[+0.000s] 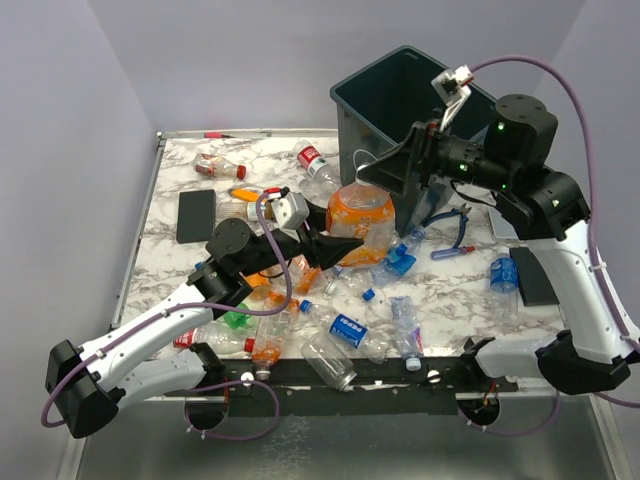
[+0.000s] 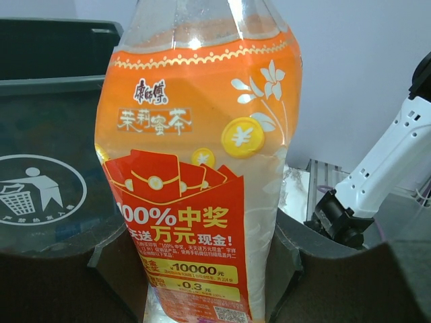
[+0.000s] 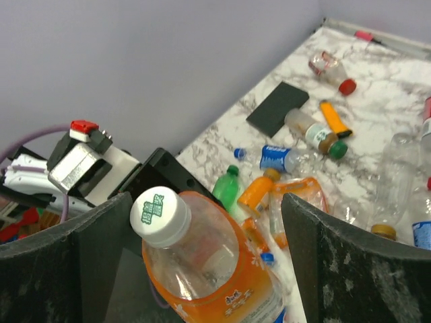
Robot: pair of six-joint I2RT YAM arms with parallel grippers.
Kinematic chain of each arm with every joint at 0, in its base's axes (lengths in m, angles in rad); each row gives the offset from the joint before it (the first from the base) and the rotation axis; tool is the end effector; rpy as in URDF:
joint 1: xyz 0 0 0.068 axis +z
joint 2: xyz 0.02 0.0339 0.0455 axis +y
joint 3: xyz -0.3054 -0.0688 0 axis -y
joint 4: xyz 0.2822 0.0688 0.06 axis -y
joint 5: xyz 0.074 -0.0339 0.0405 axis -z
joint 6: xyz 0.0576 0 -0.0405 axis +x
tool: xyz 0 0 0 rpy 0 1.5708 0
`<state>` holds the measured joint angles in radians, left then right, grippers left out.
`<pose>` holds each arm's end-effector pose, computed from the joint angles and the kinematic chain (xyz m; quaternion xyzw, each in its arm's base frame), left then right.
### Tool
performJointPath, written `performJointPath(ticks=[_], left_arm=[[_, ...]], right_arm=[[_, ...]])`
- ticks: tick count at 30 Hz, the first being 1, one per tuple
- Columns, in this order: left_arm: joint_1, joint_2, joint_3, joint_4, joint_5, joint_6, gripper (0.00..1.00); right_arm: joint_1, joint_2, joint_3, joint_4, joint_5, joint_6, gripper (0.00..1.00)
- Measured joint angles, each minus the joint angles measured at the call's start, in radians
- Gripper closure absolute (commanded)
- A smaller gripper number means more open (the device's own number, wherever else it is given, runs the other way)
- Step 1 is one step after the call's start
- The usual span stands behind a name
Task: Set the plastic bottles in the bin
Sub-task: Place the plastic bottle in the trash bin.
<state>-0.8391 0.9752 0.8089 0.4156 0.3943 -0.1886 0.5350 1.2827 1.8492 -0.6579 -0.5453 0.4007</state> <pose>0.1574 -0.2084 0.4102 0.3389 0.5208 -0.4853 0.6152 0.2101 0.1592 0.5971 -0.2288 0.6976 0.4703 0.4897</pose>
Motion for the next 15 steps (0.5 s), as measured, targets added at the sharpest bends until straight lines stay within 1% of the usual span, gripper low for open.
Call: performJointPath(ticks=[3, 5, 8, 10, 13, 15], left_arm=[[0.0, 0.001, -0.003, -0.002, -0.003, 0.006, 0.64], [0.0, 0.001, -0.005, -0.003, -0.003, 0.007, 0.64], [0.0, 0.001, -0.006, -0.003, -0.004, 0.008, 0.64], [0.0, 0.001, -0.008, -0.003, -0.005, 0.008, 0.63], [0.0, 0.0, -0.011, -0.003, -0.01, 0.007, 0.59], [0.0, 0.0, -0.016, -0.003, -0.017, 0.006, 0.56]], right_arm=[[0.048, 0.013, -0.006, -0.033, 0.026, -0.002, 0.13], [0.079, 0.013, -0.006, -0.04, 0.048, -0.006, 0.18], [0.108, 0.011, -0.006, -0.04, 0.073, -0.01, 0.28], [0.121, 0.013, -0.006, -0.04, 0.088, -0.011, 0.37], [0.143, 0.02, -0.006, -0.042, 0.114, -0.017, 0.56], [0.158, 0.026, -0.006, -0.046, 0.128, -0.027, 0.67]])
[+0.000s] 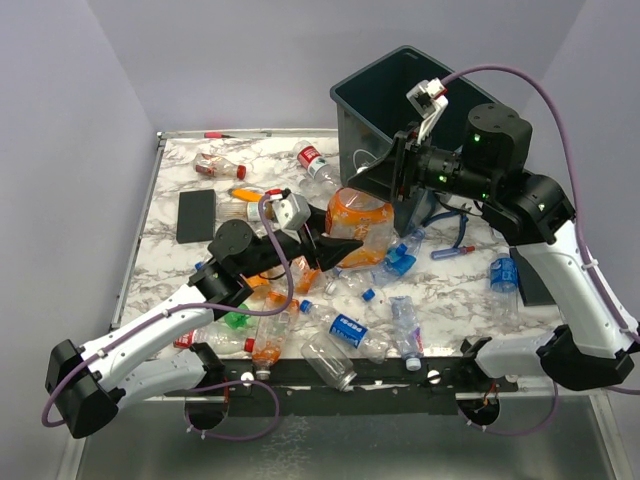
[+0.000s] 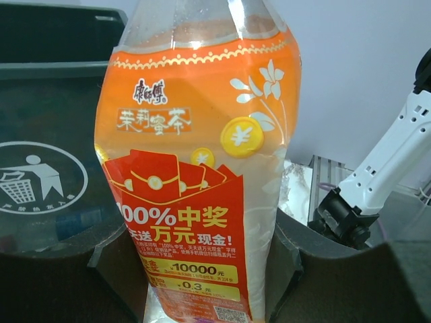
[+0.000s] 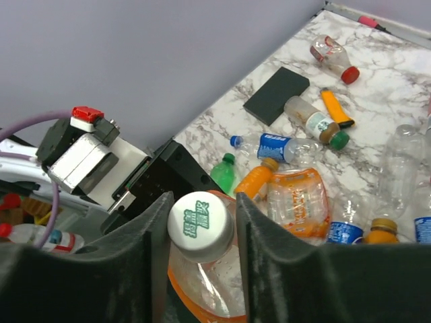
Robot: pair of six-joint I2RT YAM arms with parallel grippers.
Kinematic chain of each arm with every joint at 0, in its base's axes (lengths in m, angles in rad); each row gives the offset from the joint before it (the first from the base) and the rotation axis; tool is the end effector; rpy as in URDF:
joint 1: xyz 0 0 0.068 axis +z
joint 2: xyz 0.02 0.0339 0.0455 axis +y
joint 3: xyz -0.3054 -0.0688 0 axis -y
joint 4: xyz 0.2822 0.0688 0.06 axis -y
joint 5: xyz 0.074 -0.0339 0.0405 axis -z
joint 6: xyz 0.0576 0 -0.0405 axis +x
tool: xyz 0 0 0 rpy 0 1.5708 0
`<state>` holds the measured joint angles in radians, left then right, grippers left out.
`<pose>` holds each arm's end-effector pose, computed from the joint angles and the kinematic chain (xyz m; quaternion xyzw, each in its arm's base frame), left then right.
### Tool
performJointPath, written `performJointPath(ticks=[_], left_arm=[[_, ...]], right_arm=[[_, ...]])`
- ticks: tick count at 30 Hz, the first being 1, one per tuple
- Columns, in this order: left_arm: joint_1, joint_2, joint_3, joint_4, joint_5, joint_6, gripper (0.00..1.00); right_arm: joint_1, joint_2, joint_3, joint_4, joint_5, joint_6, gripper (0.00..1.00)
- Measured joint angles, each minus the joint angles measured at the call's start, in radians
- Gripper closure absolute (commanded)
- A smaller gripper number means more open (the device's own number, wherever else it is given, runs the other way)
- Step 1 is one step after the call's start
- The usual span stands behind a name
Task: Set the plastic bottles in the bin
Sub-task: Place the plastic bottle in the trash bin.
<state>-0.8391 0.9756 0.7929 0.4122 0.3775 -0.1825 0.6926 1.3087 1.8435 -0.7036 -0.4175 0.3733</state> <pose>0.1588 -0.2087 0.4031 0.3360 0.5305 -0.4779 0.6143 0.1990 0.1954 0.5826 -0.2508 0.7169 0.4570 0.4630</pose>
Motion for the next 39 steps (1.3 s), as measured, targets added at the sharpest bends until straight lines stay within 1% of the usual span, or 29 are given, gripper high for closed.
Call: performJointPath(ticks=[1, 2, 3, 4, 5, 8, 10, 11, 12, 13, 16, 20, 22, 24, 26, 29, 33, 35, 39], left_arm=[[0.0, 0.0, -0.003, 0.0, -0.002, -0.003, 0.51], [0.0, -0.001, -0.006, -0.003, -0.003, -0.01, 0.4], [0.0, -0.001, -0.006, -0.005, -0.005, -0.017, 0.21], [0.0, -0.001, -0.008, -0.005, -0.006, -0.018, 0.04], [0.0, -0.002, -0.009, -0.005, -0.007, -0.018, 0.01], [0.0, -0.008, -0.01, -0.005, -0.029, -0.043, 0.01], [0.0, -0.021, -0.01, -0.011, -0.056, -0.056, 0.01], [0.0, -0.039, -0.01, -0.021, -0.079, -0.061, 0.01], [0.0, -0.054, -0.01, -0.027, -0.1, -0.063, 0.01], [0.0, -0.073, -0.01, -0.034, -0.124, -0.062, 0.01], [0.0, -0.173, -0.027, -0.039, -0.248, -0.045, 0.01], [0.0, -0.289, -0.086, -0.023, -0.45, -0.005, 0.01], [0.0, -0.311, -0.116, -0.013, -0.554, 0.01, 0.01], [0.0, -0.31, -0.142, -0.016, -0.643, 0.021, 0.01], [0.0, -0.304, -0.156, -0.027, -0.702, 0.031, 0.01], [0.0, -0.292, -0.163, -0.055, -0.768, 0.042, 0.01], [0.0, -0.301, -0.164, -0.059, -0.841, 0.058, 0.01], [0.0, -0.311, -0.164, -0.06, -0.867, 0.068, 0.01], [-0.006, -0.327, -0.164, -0.06, -0.911, 0.084, 0.01]], right_arm=[[0.006, 0.002, 0.0, -0.001, 0.013, -0.008, 0.71], [0.008, 0.003, -0.001, -0.002, 0.023, -0.018, 0.75], [0.009, 0.003, -0.003, -0.004, 0.032, -0.025, 0.78], [0.01, 0.003, -0.003, -0.005, 0.04, -0.03, 0.79], [0.012, 0.002, -0.003, -0.005, 0.051, -0.032, 0.8], [0.013, -0.008, -0.003, -0.005, 0.093, -0.035, 0.83], [0.013, -0.013, 0.021, -0.015, 0.136, -0.044, 0.88], [0.013, -0.005, 0.08, -0.028, 0.179, -0.058, 0.92], [0.013, -0.003, 0.095, -0.026, 0.189, -0.061, 0.95], [0.013, 0.005, 0.148, -0.037, 0.228, -0.073, 0.99], [0.013, 0.031, 0.309, -0.011, 0.377, -0.12, 0.99], [0.014, 0.055, 0.419, 0.078, 0.639, -0.199, 1.0], [0.013, 0.052, 0.388, 0.173, 0.779, -0.251, 1.0], [0.004, 0.039, 0.288, 0.295, 0.896, -0.307, 0.99], [-0.023, 0.056, 0.222, 0.382, 0.97, -0.346, 0.99], [-0.093, 0.146, 0.215, 0.45, 1.012, -0.349, 0.99], [-0.193, 0.304, 0.286, 0.447, 1.017, -0.306, 0.99], [-0.233, 0.356, 0.299, 0.441, 1.01, -0.278, 0.94], [-0.298, 0.43, 0.328, 0.386, 0.972, -0.203, 0.64]])
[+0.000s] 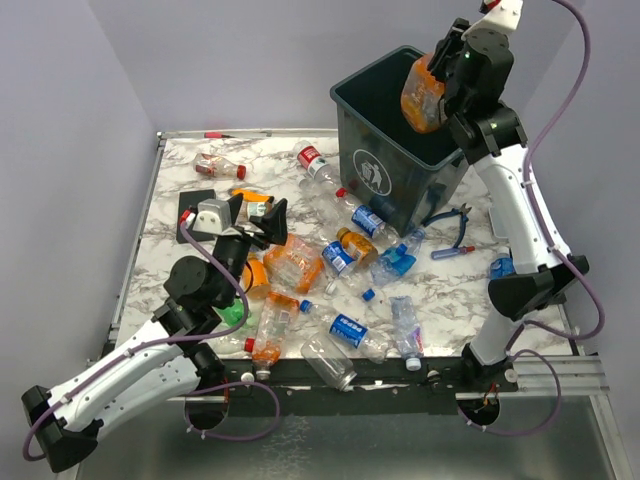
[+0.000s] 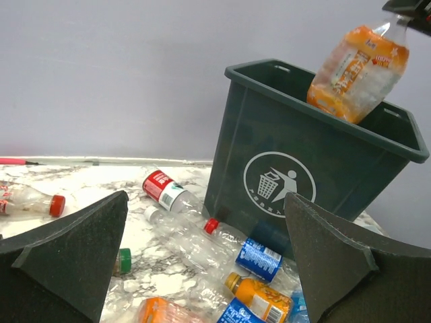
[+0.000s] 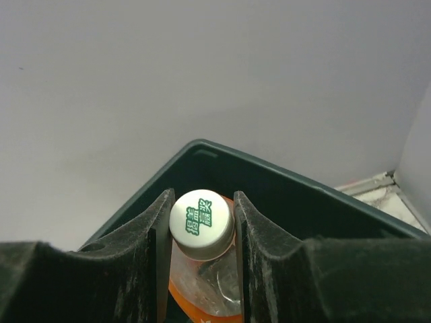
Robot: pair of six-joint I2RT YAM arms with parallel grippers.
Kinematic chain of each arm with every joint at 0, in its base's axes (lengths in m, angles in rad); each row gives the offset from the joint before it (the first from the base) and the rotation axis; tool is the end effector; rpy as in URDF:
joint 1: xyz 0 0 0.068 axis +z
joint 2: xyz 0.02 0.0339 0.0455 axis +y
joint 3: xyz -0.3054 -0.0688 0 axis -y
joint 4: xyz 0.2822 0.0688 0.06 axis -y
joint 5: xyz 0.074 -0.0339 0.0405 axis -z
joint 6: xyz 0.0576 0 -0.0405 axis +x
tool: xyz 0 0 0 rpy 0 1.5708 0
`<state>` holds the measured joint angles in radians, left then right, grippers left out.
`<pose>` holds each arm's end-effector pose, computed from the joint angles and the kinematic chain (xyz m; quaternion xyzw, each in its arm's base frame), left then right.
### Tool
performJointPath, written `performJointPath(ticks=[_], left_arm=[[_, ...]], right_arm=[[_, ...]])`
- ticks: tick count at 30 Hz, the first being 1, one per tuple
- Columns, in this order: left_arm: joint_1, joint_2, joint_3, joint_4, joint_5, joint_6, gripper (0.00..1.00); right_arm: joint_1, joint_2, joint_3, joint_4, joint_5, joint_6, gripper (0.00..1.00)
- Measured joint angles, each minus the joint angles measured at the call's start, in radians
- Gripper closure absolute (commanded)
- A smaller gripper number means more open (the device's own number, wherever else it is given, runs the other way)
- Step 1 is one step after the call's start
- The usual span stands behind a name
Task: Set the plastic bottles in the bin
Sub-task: Place the plastic bottle in the trash bin.
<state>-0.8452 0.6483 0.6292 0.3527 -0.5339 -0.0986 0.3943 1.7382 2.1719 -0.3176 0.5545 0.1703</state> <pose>0.1391 -0.1127 0.3930 0.0039 0.5992 -0.2210 0.7695 0.4030 0.1348 0.6019 0.1317 0.6583 0.0253 0.7407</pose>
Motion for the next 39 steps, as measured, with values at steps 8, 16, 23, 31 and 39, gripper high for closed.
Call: performJointPath(ticks=[8, 16, 23, 31, 39], left_arm=[[-0.013, 0.012, 0.0, 0.0, -0.022, 0.015, 0.01], [-0.014, 0.063, 0.0, -0.022, -0.043, 0.018, 0.01], [-0.014, 0.138, 0.012, -0.072, -0.106, 0.018, 0.01], [-0.014, 0.294, 0.12, -0.193, -0.274, -0.01, 0.01], [0.089, 0.474, 0.236, -0.365, -0.295, -0.158, 0.01]], right_arm=[[-0.035, 0.04, 0.041, -0.132, -0.085, 0.126, 0.0], [-0.033, -0.091, -0.015, -0.205, -0.203, 0.201, 0.0], [-0.028, -0.53, -0.455, -0.123, -0.411, 0.255, 0.0], [-0.027, -1.06, -1.026, -0.018, -0.529, 0.298, 0.0], [-0.027, -1.32, -1.362, -0.032, -0.523, 0.394, 0.0]])
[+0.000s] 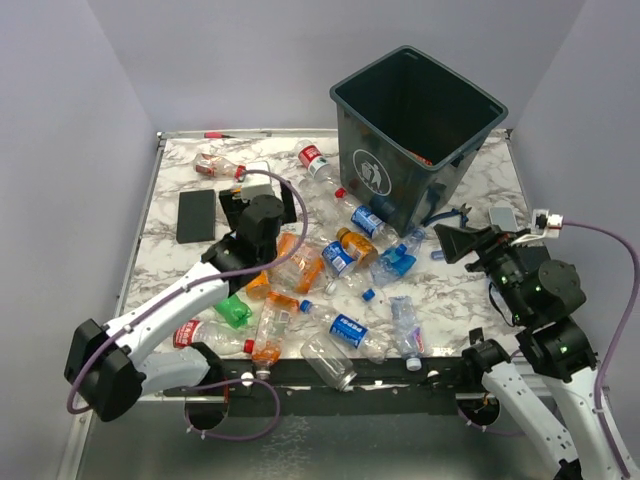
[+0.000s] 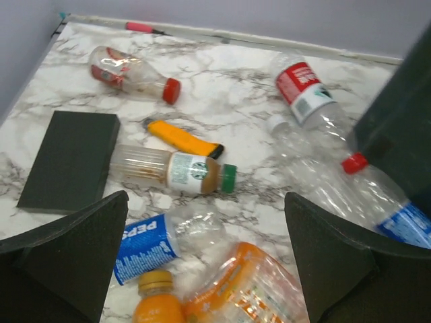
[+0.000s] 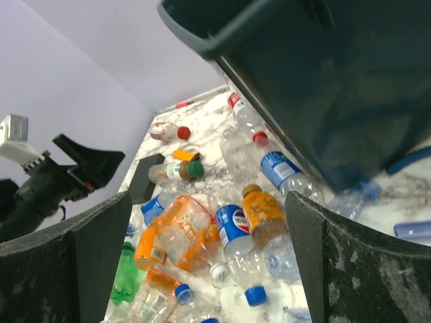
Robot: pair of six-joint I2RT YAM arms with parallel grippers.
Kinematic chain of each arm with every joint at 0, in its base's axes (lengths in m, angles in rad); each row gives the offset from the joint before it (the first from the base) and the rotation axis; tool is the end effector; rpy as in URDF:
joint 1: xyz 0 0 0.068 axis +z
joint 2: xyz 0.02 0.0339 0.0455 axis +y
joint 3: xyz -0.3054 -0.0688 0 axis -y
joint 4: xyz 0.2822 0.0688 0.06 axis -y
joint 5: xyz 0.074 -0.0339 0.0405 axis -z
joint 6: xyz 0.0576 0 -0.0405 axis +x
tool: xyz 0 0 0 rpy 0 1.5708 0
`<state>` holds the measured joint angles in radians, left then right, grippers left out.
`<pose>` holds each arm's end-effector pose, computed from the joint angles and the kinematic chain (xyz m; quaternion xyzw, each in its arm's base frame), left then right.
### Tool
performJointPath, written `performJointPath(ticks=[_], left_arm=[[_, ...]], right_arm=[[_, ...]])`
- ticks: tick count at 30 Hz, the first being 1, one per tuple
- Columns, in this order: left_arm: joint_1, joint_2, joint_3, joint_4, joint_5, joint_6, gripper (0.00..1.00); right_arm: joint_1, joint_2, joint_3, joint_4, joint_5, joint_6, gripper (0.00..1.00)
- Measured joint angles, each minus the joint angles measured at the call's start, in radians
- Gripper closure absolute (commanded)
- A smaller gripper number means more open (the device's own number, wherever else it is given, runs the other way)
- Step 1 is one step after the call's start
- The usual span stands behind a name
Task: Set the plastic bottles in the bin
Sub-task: Place the plastic bottle in the trash bin.
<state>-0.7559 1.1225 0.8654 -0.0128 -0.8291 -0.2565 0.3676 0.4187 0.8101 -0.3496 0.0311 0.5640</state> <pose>0.2362 -0.1643 0.3449 -0.0563 0.7661 0.0116 0.6402 0.1037 0.0380 0.4063 0.0790 0.6877 0.3145 0.6496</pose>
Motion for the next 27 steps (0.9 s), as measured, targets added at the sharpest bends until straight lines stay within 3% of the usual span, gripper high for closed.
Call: performJointPath(ticks=[7, 10, 15, 21, 27], left_arm=[[0.316, 0.112, 0.042, -0.144, 0.163, -0.222, 0.01], [0.37, 0.169, 0.057, -0.194, 0.213, -0.273, 0.01], [0.372, 0.304, 0.149, -0.264, 0.228, -0.273, 0.01], [0.357, 0.305, 0.151, -0.301, 0.24, -0.23, 0.01], [0.194, 0.315, 0.148, -0.315, 0.238, -0.15, 0.01]], right_arm=[[0.0, -0.128, -0.187, -0.045, 0.007, 0.119, 0.01], [0.0, -0.154, -0.241, -0.06, 0.006, 0.147, 0.01], [0.0, -0.157, -0.271, -0.072, 0.003, 0.161, 0.01], [0.0, -0.157, -0.291, -0.071, -0.033, 0.16, 0.01], [0.0, -0.148, -0.359, -0.075, -0.067, 0.161, 0.01]])
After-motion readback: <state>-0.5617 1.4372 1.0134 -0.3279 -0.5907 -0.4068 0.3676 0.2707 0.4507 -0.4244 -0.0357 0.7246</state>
